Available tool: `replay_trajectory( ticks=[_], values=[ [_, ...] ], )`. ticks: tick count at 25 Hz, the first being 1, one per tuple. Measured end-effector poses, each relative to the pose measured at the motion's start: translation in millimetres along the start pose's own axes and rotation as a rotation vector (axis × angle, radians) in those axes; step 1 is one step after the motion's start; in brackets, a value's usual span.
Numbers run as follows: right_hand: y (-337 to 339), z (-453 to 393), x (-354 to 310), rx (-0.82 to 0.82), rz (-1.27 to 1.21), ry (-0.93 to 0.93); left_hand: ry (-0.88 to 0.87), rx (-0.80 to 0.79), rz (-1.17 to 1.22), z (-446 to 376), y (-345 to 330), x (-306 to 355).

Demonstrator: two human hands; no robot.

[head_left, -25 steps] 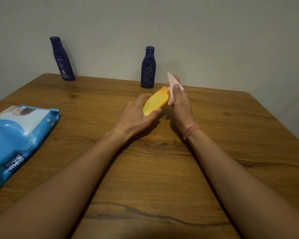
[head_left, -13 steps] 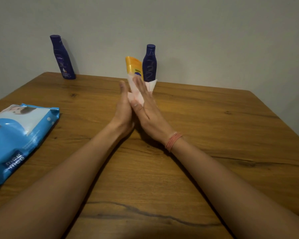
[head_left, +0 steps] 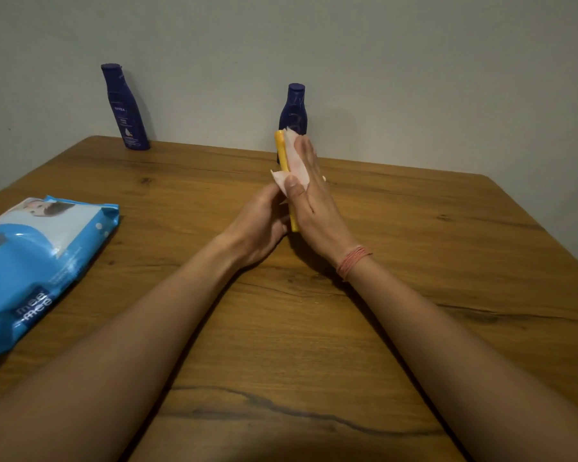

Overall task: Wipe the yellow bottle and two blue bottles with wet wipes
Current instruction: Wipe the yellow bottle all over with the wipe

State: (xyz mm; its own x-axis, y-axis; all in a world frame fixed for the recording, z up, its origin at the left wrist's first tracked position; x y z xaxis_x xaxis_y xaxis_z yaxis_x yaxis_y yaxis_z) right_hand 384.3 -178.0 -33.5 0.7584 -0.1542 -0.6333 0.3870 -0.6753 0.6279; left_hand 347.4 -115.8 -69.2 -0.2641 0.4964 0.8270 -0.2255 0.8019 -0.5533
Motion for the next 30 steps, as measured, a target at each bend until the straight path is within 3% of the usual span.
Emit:
replay_trajectory(
  ticks=[4,6,11,14,16,20,23,26,30],
  values=[
    [-36.1,9.6,-20.1,-0.226,0.164,0.141,-0.127,0.293,0.18,1.0,35.0,21.1],
    [-42.4,12.2,-23.3,-0.251,0.175,0.167,-0.117,0.347,0.182,1.6,41.8,24.7],
    [-8.7,1.0,-7.2,0.025,0.125,0.036,-0.04,0.009,-0.263,1.6,4.8,11.2],
    [9.6,-5.1,13.7,0.09,-0.04,-0.091,0.039,-0.094,-0.335,0.5,-3.8,4.4],
    [9.0,-6.3,23.9,0.059,-0.16,-0.175,0.037,-0.077,-0.332,-1.3,-1.2,3.6],
    [-2.2,-3.0,32.7,-0.029,-0.454,-0.294,-0.097,0.107,-0.31,-3.9,11.2,14.5],
    [1.6,-0.9,36.2,0.019,-0.574,-0.31,-0.188,0.177,-0.471,-2.1,13.7,25.3],
    [12.9,1.1,43.4,0.153,-0.639,-0.352,-0.184,0.1,-0.595,0.7,4.2,22.9],
    [16.4,-0.7,48.8,0.192,-0.789,-0.386,-0.129,-0.012,-0.695,4.1,-10.4,15.2]
  ],
)
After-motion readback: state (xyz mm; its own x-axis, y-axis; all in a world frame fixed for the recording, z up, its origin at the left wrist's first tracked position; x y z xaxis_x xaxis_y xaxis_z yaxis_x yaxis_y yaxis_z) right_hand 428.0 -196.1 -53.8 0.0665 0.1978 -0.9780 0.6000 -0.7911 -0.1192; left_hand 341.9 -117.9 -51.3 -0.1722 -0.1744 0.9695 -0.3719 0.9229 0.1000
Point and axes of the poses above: each hand's wrist, its own z-axis away from the middle knuckle, its own y-axis out of the back of the hand, x = y × z, the point moved 8 cm from there along -z, towards the middle knuckle, and after that the axes turned 11 degrees about z, right-handed, at the moved point
